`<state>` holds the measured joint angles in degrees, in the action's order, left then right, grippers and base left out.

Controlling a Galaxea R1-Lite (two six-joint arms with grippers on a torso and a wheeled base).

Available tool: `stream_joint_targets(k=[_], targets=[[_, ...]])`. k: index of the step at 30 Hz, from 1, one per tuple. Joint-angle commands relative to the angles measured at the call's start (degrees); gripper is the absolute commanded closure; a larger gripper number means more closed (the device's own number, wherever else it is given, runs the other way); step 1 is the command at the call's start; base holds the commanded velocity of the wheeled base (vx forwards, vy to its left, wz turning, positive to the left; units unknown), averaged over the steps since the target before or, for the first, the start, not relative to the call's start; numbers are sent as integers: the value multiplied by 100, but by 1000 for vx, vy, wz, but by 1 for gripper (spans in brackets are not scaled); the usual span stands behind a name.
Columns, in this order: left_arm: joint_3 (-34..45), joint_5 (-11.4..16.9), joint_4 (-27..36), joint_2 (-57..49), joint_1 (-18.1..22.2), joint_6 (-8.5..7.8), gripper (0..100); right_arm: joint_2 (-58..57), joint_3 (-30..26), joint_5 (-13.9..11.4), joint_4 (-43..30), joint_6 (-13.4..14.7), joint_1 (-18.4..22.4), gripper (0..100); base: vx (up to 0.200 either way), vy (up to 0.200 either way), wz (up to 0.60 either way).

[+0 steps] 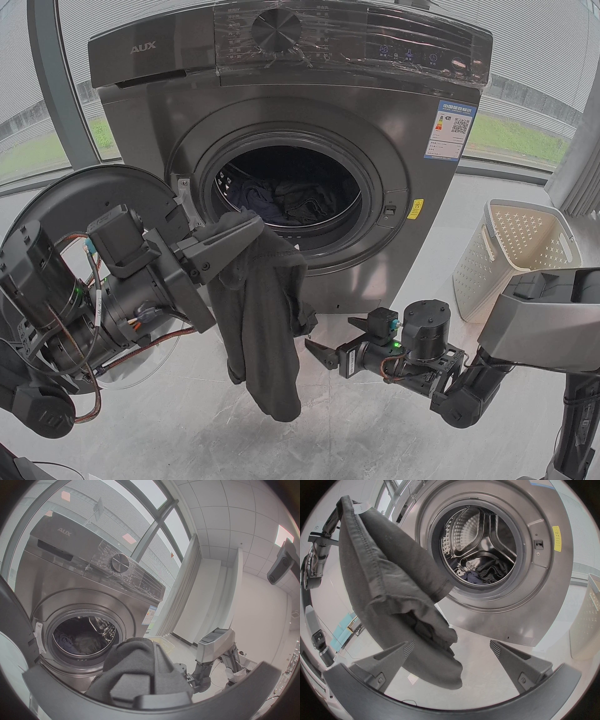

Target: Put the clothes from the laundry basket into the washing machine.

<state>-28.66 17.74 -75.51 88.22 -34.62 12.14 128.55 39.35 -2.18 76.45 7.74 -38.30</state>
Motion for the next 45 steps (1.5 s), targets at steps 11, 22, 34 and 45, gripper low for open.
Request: stream_joint_targets(k=[11, 22, 34, 45], targets=[[18, -7, -8, -24, -45, 7, 100, 302, 503, -19, -25, -18, 113, 0, 0, 0, 0], [54, -7, -17, -24, -45, -1, 100, 478, 1092, -28, -112, -53, 139, 0, 0, 0, 0], [62, -7, -8, -7, -36, 7, 100, 557, 1189, -423, 46, -203, -63, 0, 0, 0, 0], [62, -7, -8, -7, 8, -1, 100, 557, 1224, -626, 432, -194, -63, 100, 0, 0, 0]])
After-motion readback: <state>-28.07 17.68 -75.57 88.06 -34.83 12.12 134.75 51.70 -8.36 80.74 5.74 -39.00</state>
